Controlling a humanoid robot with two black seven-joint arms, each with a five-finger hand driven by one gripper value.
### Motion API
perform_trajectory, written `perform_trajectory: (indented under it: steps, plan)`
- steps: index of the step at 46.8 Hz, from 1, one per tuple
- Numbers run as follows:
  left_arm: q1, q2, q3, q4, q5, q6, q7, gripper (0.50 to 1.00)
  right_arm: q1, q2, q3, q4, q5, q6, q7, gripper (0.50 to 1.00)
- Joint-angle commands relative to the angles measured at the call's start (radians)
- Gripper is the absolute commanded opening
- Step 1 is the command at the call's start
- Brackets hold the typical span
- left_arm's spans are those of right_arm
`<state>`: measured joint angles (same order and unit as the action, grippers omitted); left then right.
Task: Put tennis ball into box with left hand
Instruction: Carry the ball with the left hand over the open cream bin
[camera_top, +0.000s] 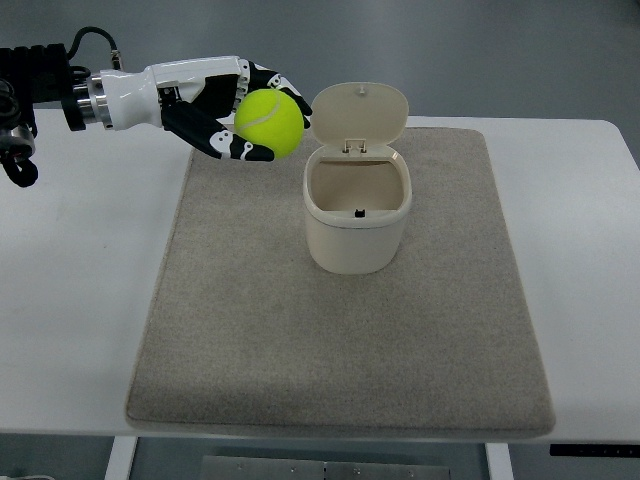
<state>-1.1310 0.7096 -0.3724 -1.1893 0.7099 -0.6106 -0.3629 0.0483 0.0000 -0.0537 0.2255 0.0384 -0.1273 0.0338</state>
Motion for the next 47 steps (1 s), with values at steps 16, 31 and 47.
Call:
perform_trajectory:
  steps: [16,31,47]
  plan:
    - [0.020,-0.088,0.036,0.045,0.008,0.000,0.004,0.500,-0.001,0.000,0.000,0.000,0.000,0.000,0.000,0.901]
    - [0.026,-0.147,0.038,0.102,0.008,0.023,0.006,0.500,-0.001,0.000,0.000,0.000,0.000,0.000,0.000,0.901]
    - [0.040,-0.194,0.036,0.111,-0.003,0.058,0.007,0.500,0.001,0.000,0.000,0.000,0.000,0.000,0.000,0.901]
